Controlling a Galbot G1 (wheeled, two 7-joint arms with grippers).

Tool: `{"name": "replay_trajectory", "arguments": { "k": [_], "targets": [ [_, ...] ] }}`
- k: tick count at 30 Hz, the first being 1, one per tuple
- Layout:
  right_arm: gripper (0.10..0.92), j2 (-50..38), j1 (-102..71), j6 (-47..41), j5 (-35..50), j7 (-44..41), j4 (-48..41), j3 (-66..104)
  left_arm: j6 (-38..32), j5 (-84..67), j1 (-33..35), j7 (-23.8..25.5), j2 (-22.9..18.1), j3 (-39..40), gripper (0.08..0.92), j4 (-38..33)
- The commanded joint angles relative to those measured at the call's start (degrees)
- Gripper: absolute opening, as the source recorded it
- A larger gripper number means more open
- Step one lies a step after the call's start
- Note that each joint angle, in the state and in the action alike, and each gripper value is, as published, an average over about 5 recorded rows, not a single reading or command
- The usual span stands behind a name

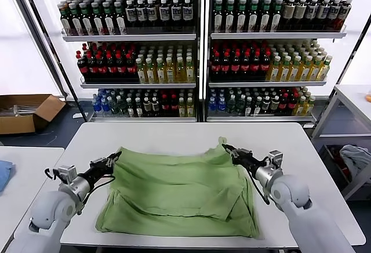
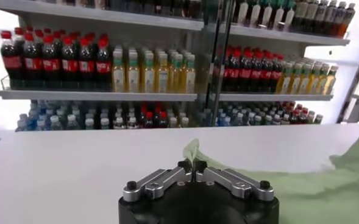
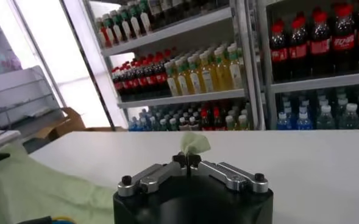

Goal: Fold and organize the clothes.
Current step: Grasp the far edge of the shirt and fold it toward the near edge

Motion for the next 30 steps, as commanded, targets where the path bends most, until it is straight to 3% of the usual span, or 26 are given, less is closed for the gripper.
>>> {"name": "replay_trajectory", "arguments": {
  "k": [1,14,23,26,30],
  "targets": [
    [0.106,0.19,-15.48,0.08,0.53,-0.03,12.75,10.3,-0.84,-0.42,14.66,-0.74,-0.07,-6.41,0.089,-10.83],
    [0.106,2.9,-36.04,2.99,-1.87,-3.04,20.15,18.56,0.07,2.92,24.36,-1.01,-0.47,-10.44,0.089,-14.36],
    [0.106,3.25,-37.48,2.44,-9.93,-1.63,17.17,17.29,-1.38,10.77,28.08,0.18,-1.36,-8.93,0.089,-14.05],
    [0.123,2.81,-36.76,2.74,-9.74,-1.67,16.57,18.22,-0.63,12.13,29.03,0.11,-1.18,-10.35,0.114,-14.88],
    [0.205,2.07,-35.57,5.24,-9.46,-2.65,15.77,21.75,1.57,13.1,29.41,-1.61,-0.8,-13.94,0.22,-15.96]
  ]
}}
